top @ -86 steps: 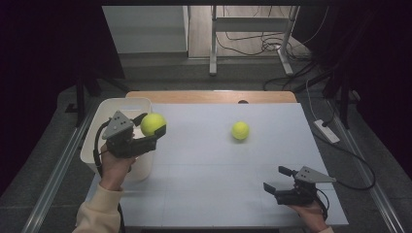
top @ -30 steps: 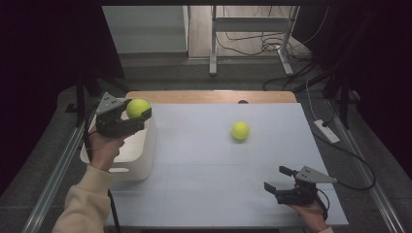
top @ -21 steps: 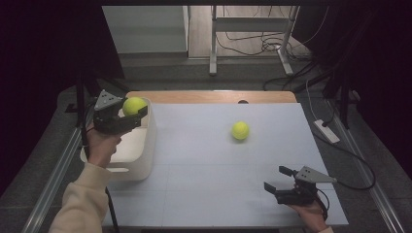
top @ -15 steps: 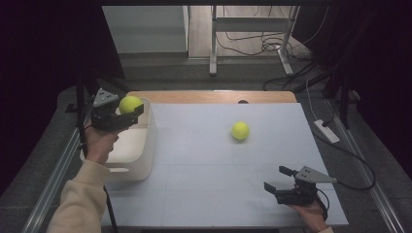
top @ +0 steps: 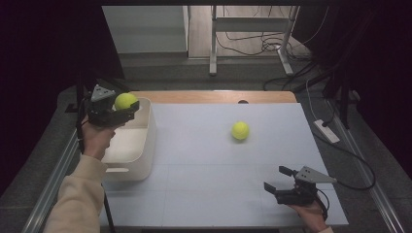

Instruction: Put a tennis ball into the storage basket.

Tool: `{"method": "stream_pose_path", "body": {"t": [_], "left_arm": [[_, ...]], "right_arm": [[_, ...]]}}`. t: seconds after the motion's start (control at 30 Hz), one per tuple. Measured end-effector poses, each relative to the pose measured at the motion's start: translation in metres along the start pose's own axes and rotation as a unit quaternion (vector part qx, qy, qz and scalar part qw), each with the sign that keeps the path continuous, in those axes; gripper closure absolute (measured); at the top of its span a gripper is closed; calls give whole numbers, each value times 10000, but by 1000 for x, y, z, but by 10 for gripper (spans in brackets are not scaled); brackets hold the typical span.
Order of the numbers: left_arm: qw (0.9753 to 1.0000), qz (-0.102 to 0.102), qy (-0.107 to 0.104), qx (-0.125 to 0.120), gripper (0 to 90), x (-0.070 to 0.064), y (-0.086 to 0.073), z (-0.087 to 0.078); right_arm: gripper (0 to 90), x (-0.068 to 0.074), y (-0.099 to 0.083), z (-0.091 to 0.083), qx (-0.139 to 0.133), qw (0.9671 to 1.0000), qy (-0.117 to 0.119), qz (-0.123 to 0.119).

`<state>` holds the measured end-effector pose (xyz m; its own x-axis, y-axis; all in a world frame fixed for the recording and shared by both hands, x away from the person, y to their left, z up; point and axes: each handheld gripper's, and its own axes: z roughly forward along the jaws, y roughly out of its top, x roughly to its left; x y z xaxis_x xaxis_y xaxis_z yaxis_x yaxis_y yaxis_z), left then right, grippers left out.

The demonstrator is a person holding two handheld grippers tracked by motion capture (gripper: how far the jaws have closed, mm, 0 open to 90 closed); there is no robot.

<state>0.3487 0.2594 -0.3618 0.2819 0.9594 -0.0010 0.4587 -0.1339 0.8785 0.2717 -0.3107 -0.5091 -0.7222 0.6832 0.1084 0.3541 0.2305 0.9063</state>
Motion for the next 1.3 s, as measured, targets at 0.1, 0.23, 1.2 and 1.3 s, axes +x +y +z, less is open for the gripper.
{"method": "stream_pose_path", "body": {"t": [0.1,0.23,1.2,1.3], "left_arm": [[9999,-47,63,80,270,5,1,4],[9997,-67,159,161,270,9,4,7],[9972,-241,333,619,270,26,3,29],[9968,-235,351,677,270,27,3,32]], "right_arm": [[89,0,0,0,-1,10000,1,2],[89,0,0,0,0,10000,3,1],[89,0,0,0,-5,10000,11,3],[88,-1,0,0,-8,10000,12,7]]}}
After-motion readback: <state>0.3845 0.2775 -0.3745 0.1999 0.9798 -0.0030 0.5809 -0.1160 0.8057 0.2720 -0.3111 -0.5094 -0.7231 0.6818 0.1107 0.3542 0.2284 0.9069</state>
